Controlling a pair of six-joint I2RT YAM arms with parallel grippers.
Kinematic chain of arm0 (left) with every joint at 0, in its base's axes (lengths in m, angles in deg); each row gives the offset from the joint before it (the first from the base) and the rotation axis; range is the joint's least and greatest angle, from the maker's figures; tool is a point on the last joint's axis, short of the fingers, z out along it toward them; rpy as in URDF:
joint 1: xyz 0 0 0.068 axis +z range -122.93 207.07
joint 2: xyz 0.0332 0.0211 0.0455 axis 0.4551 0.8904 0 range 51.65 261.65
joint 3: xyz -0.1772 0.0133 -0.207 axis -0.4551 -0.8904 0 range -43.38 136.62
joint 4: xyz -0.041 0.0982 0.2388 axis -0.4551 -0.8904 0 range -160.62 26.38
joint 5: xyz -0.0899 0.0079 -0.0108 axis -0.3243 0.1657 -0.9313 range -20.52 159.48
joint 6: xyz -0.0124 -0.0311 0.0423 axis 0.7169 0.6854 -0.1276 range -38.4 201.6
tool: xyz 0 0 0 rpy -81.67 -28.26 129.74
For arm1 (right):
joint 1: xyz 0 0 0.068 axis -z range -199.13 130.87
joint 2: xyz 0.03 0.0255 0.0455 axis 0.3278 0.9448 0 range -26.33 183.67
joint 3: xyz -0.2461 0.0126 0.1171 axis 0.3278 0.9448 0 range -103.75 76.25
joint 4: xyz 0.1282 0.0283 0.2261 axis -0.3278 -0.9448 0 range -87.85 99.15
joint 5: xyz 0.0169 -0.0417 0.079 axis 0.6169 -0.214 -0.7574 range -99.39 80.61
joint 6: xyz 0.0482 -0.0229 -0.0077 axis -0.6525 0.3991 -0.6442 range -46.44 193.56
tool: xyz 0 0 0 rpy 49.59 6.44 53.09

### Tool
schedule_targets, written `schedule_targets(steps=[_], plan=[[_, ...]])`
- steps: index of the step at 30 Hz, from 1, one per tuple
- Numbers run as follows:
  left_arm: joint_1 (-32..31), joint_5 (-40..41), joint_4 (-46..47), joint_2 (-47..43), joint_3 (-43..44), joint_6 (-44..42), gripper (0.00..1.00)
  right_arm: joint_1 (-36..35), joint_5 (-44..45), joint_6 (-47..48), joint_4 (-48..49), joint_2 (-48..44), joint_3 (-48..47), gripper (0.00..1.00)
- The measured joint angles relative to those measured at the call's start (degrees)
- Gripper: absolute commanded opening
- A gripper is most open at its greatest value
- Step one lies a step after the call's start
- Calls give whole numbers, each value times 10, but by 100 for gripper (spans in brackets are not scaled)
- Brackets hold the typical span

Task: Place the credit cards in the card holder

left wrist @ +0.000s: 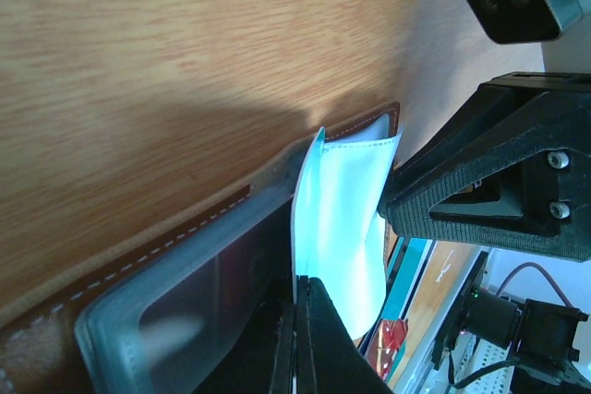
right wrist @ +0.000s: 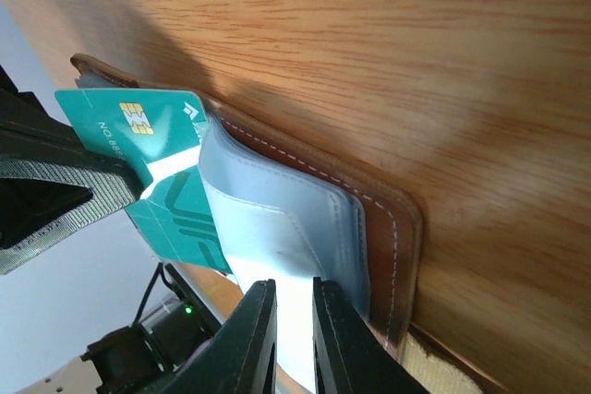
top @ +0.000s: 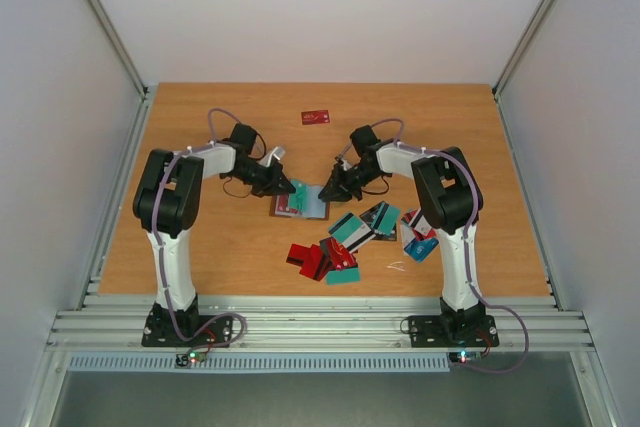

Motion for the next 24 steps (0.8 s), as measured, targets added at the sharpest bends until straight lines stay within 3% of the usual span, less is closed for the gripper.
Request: schedule_targets(steps=[8, 20, 24], plan=[[0, 0, 68, -10, -40, 17, 0, 1, -1, -3, 12, -4, 9, 15], [0, 7, 158, -38, -96, 61, 0, 1, 59, 29, -64, -58, 19, 34], [-1, 11, 176, -45, -110, 67, 0, 1, 53, 31, -56, -68, 19, 34]])
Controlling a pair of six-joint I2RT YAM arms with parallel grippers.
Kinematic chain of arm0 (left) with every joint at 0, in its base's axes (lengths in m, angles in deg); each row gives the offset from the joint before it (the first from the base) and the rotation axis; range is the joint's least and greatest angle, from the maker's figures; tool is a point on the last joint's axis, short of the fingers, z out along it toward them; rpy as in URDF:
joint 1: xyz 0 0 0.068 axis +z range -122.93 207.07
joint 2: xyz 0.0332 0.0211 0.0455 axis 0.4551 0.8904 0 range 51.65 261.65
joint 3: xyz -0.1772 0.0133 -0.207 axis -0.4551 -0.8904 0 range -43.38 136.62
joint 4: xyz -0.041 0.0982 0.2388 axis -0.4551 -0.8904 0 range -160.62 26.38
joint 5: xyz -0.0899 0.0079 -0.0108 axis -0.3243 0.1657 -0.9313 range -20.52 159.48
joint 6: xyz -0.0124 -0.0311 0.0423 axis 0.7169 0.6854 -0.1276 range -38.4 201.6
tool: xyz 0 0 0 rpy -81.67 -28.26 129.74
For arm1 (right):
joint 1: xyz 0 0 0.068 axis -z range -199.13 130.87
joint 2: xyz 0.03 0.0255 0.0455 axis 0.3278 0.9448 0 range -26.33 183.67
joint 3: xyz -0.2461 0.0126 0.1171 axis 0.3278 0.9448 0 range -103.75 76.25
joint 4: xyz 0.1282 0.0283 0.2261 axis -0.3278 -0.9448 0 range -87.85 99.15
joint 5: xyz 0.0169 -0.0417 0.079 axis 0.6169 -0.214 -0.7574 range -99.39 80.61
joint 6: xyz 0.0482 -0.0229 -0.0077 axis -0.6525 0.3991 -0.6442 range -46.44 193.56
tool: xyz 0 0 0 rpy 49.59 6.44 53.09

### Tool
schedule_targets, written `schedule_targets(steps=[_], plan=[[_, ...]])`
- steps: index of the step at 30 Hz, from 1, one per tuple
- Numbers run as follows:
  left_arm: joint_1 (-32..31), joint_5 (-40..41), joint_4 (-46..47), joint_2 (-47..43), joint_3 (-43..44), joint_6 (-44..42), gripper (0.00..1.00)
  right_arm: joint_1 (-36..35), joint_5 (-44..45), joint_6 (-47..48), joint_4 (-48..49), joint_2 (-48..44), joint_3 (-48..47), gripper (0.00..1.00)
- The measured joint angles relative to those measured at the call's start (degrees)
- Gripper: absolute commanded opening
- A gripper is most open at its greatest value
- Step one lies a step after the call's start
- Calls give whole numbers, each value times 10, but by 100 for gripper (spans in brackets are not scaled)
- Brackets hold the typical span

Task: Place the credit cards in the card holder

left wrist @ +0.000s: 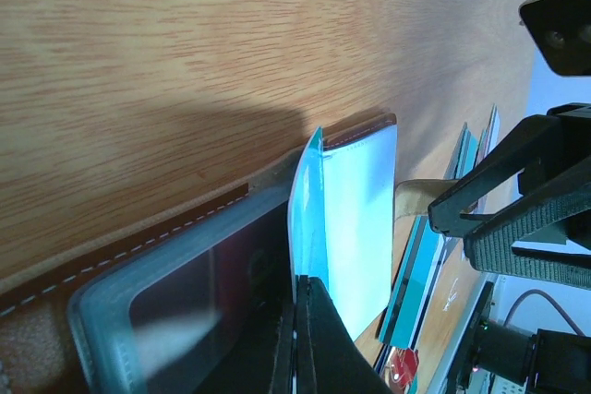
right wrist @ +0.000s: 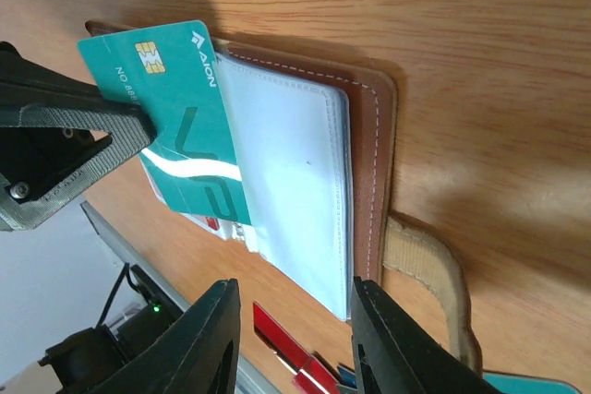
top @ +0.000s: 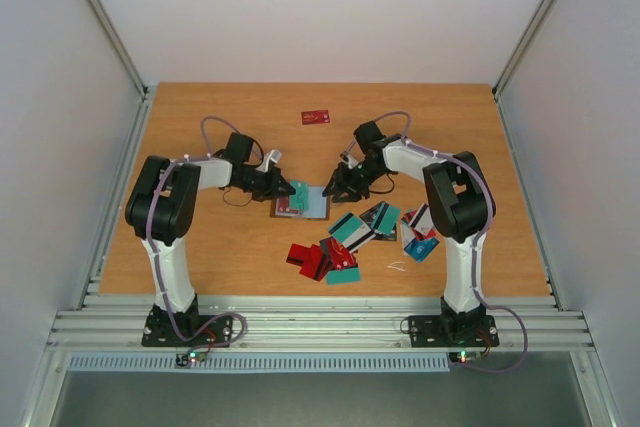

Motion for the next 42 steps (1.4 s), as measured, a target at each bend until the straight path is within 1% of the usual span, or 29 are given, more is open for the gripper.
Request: schedule_targets(steps=[4, 9, 14, 18, 28, 35, 42], plan=[[-3, 2, 8, -2, -4, 6, 0, 0, -1, -1, 7, 7, -2, 28], [-6, 2, 9, -2, -4, 10, 0, -1, -5, -9, 16, 39, -6, 19], [-7, 4, 6, -2, -4, 11, 0, 1, -9, -14, 18, 43, -5, 14], [-9, 2, -3, -2, -4, 10, 0, 1, -11, -18, 26, 43, 1, 12], [-12, -8, -57, -10, -4, -11, 0, 0, -13, -21, 42, 43, 9, 11], [-16, -8, -52, -8, -4, 3, 0, 1, -19, -30, 54, 43, 15, 11], [-33, -12, -19, 5, -3, 38, 0, 2, -26, -37, 62, 43, 19, 11]])
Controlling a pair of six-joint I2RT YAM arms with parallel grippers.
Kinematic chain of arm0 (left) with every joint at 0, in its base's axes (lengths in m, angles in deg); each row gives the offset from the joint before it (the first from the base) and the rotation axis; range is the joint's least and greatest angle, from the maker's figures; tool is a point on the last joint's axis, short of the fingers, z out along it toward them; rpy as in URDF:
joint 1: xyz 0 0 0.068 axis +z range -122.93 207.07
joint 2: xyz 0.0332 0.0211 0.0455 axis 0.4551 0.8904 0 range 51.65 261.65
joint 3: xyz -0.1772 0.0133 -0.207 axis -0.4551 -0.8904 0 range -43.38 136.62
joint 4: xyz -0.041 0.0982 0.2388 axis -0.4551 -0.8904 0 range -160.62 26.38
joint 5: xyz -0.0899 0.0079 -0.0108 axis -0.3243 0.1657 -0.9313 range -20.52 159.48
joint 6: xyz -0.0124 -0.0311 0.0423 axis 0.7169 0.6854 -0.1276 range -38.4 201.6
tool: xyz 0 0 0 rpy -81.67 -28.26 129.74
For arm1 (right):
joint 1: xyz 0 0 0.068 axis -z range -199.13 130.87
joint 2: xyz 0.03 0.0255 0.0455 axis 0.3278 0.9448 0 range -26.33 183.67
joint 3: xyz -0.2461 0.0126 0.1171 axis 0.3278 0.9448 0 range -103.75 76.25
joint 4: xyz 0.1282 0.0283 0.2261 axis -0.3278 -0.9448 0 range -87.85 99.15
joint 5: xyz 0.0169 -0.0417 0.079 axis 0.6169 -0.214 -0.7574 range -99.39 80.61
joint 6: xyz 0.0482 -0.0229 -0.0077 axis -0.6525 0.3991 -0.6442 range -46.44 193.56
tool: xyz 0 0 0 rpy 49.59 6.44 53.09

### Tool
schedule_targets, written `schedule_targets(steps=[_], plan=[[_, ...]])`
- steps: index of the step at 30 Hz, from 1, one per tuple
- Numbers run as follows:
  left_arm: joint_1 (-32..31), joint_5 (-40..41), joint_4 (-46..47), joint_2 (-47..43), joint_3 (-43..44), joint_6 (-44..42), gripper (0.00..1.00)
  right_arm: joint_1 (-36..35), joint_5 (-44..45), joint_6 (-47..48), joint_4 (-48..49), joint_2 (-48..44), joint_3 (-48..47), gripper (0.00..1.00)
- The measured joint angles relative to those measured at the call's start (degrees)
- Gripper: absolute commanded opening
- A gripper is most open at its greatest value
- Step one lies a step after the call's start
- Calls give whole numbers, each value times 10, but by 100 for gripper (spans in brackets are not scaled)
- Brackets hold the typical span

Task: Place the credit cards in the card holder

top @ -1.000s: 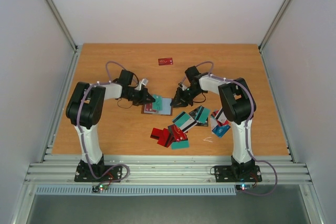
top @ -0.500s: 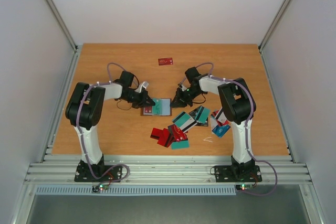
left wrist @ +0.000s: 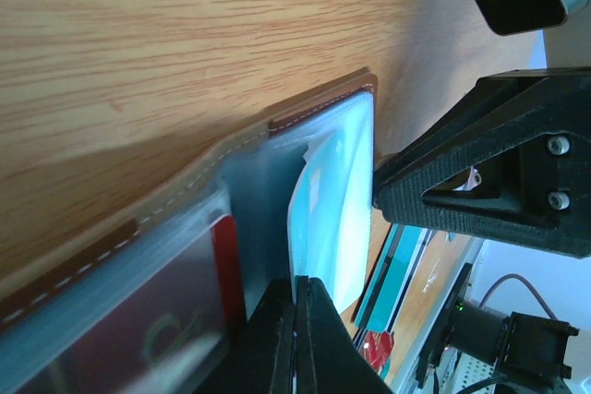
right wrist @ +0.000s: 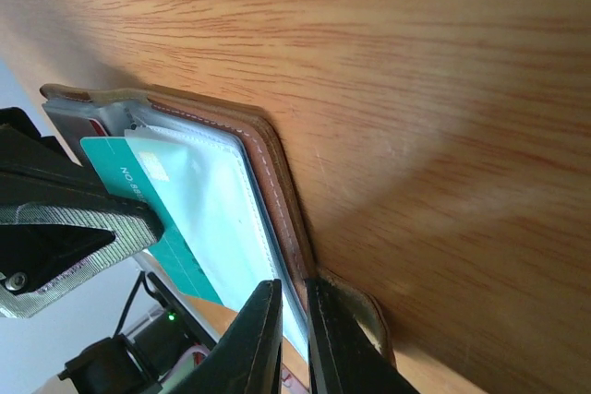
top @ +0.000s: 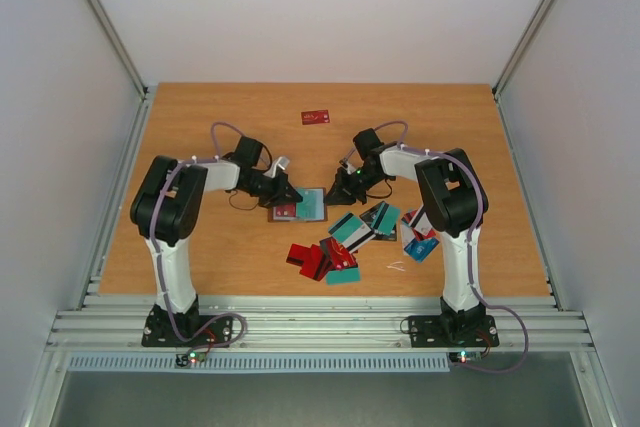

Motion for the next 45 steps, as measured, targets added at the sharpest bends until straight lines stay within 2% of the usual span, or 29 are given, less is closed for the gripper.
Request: schedule_targets(steps=[12, 23, 32, 39, 42, 45], plan=[[-15, 0, 43, 7, -7, 47, 1, 0, -6, -10, 3, 0, 1, 11], [-26, 6, 76, 10, -17, 87, 10, 1, -9, -14, 3, 0, 2, 11], [-32, 8, 75, 5, -12, 108, 33, 1, -10, -21, 4, 0, 2, 10], [-43, 56, -20, -11, 25, 82, 48, -2, -10, -25, 9, 0, 2, 10], [-45, 78, -80, -17, 47, 59, 59, -3, -10, -26, 12, 0, 2, 10], [-48, 102, -133, -26, 64, 33, 78, -4, -9, -26, 12, 0, 1, 10]])
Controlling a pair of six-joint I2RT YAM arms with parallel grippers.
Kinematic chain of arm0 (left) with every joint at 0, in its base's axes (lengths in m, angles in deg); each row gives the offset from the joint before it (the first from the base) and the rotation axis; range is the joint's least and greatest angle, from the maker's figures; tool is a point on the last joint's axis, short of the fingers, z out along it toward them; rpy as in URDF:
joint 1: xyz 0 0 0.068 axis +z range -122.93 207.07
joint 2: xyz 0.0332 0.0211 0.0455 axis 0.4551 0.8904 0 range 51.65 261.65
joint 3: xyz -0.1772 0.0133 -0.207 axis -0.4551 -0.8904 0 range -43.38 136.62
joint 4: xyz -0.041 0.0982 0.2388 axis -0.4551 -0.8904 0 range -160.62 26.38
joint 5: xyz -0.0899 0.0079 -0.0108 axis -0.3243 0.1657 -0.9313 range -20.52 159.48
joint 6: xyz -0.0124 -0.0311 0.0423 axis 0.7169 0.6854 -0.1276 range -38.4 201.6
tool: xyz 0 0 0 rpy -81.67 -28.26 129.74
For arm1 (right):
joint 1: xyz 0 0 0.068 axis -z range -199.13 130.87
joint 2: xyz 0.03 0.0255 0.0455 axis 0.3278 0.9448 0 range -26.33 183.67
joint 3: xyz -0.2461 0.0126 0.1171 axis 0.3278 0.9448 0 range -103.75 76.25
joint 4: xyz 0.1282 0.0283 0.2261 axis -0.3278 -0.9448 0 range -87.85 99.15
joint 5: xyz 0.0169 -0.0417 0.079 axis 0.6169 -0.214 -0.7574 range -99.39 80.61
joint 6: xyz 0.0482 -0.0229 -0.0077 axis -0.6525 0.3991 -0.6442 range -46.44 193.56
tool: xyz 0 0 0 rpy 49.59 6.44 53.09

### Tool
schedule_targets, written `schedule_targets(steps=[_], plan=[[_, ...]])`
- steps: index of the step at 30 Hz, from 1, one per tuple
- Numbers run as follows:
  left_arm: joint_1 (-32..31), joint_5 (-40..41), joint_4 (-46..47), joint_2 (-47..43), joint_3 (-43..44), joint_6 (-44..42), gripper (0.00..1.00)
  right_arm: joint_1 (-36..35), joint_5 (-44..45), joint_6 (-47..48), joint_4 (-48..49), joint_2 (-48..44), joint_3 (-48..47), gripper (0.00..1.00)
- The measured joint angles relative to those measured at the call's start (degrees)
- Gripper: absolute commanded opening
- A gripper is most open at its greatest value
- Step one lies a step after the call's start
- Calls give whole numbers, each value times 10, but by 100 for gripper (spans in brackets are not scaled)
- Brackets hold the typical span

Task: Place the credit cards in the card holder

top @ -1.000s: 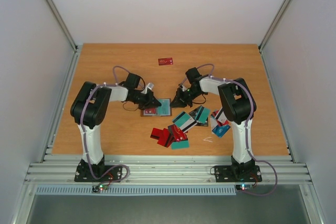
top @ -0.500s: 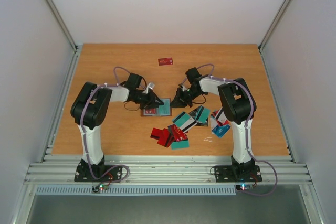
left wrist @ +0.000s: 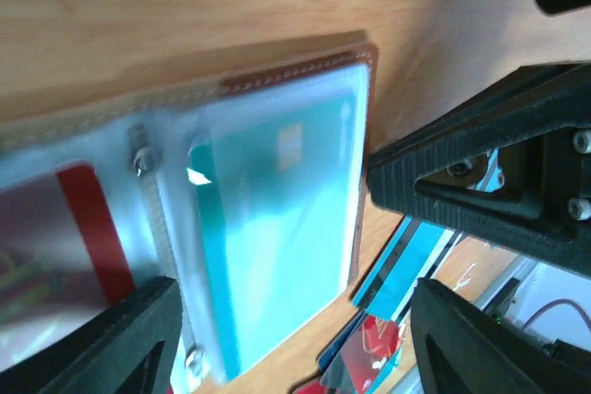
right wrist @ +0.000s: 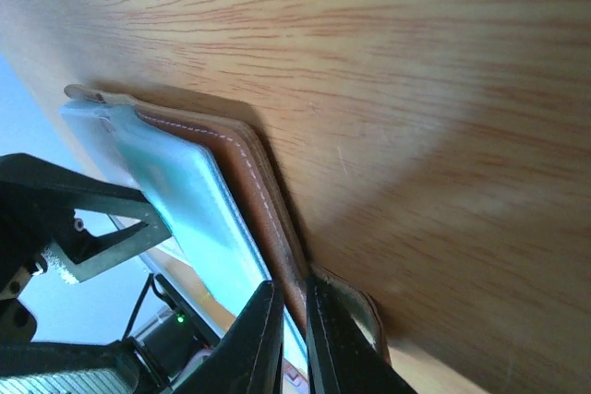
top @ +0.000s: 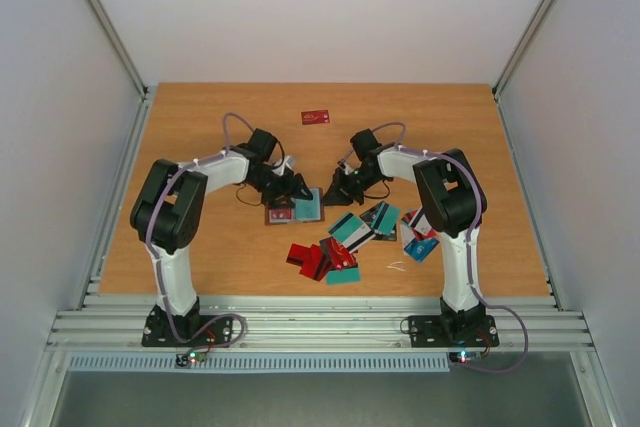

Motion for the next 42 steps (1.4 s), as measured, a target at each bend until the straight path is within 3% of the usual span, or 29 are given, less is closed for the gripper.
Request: schedule_targets(steps=[3, 6, 16, 29, 42], plan=[[0, 26, -54, -15, 13, -22, 98, -1, 0, 0, 0, 0, -1, 10], [3, 57, -101, -38, 20, -42, 100, -2, 3, 0, -1, 0, -3, 10], [82, 122, -170, -121, -2, -107, 99, -2, 14, 2, -14, 0, -11, 10], [115, 94, -130, -59, -28, -155, 85, -10, -19, 15, -16, 0, -30, 24], [115, 75, -110, -38, -13, -172, 81, -40, 1, 50, -69, 28, -98, 15]])
